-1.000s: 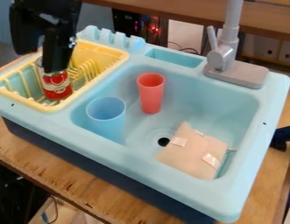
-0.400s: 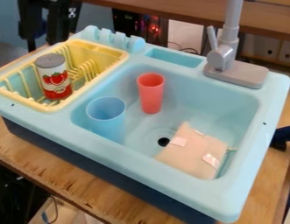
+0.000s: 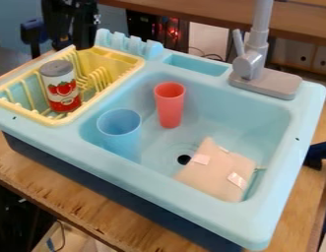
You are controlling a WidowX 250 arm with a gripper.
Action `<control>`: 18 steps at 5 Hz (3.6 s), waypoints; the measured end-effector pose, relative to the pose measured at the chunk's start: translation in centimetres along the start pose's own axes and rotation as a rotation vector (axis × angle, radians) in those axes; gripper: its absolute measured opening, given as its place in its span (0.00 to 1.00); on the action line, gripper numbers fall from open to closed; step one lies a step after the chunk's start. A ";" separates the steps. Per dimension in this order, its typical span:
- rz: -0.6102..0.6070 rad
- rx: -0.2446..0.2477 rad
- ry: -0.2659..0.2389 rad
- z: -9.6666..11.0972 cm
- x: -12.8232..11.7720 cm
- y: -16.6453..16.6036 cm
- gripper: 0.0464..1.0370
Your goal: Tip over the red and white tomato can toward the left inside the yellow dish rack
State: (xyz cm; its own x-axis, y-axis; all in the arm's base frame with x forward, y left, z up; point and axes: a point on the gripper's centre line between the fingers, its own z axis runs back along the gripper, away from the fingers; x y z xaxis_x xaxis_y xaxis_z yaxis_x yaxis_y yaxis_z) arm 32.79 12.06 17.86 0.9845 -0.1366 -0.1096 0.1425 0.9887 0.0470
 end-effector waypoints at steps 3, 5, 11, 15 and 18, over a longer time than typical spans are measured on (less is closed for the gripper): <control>-0.032 -0.032 -0.039 -2.1 1.6 -0.4 0.96; -0.086 -0.054 0.021 -4.2 1.5 -3.0 0.96; -0.064 -0.045 0.116 -5.0 -1.9 -3.6 0.96; 0.009 -0.064 0.147 -4.8 -3.3 -2.3 0.96; 0.021 -0.063 0.124 -3.3 -4.5 -2.7 0.96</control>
State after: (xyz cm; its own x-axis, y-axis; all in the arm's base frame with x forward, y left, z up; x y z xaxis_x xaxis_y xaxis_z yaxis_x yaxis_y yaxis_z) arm 27.65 10.25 14.96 0.9666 -0.1109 -0.2310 0.1113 0.9937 -0.0116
